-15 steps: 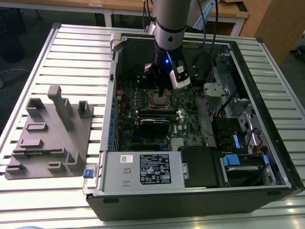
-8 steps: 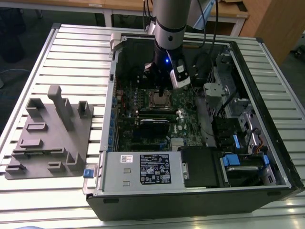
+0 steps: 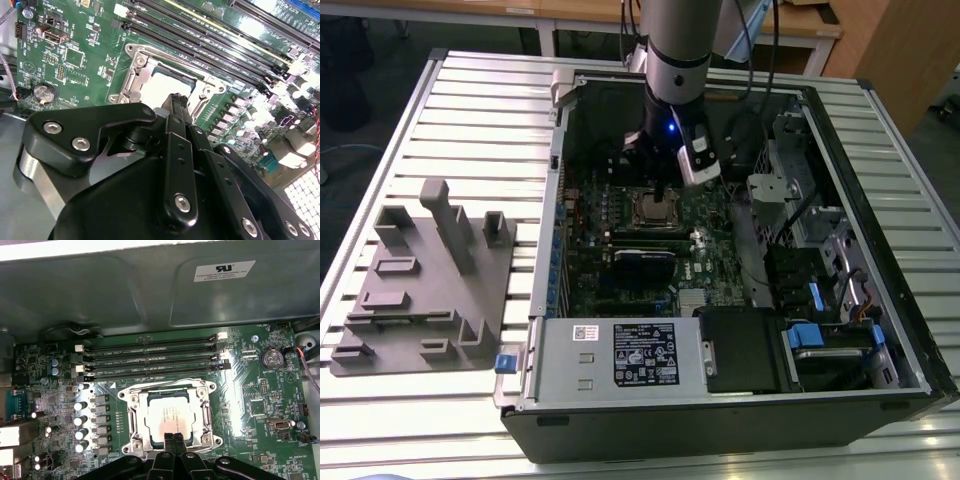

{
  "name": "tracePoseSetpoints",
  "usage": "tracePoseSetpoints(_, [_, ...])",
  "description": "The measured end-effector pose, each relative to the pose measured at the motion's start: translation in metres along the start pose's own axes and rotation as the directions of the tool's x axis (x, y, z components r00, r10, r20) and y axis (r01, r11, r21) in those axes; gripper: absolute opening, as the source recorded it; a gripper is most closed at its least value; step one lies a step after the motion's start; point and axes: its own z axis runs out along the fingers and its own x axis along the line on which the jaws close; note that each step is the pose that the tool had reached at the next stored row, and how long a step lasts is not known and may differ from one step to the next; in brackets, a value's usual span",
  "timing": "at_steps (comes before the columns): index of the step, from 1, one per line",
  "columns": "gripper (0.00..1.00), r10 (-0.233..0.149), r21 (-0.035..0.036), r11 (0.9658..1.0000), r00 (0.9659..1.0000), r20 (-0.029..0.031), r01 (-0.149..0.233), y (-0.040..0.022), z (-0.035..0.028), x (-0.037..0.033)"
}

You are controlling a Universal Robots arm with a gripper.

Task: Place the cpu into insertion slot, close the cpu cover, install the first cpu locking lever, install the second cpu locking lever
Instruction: 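Install the second cpu locking lever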

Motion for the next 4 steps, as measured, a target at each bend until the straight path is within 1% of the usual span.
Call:
tracePoseSetpoints(2, [0.11,0.000,0.0000,1.0000,1.0000,0.0000,0.000,0.0002,0.0000,-0.0018])
tracePoseSetpoints(4, [0.11,0.000,0.0000,1.0000,1.0000,0.0000,0.000,0.0002,0.0000,-0.0018])
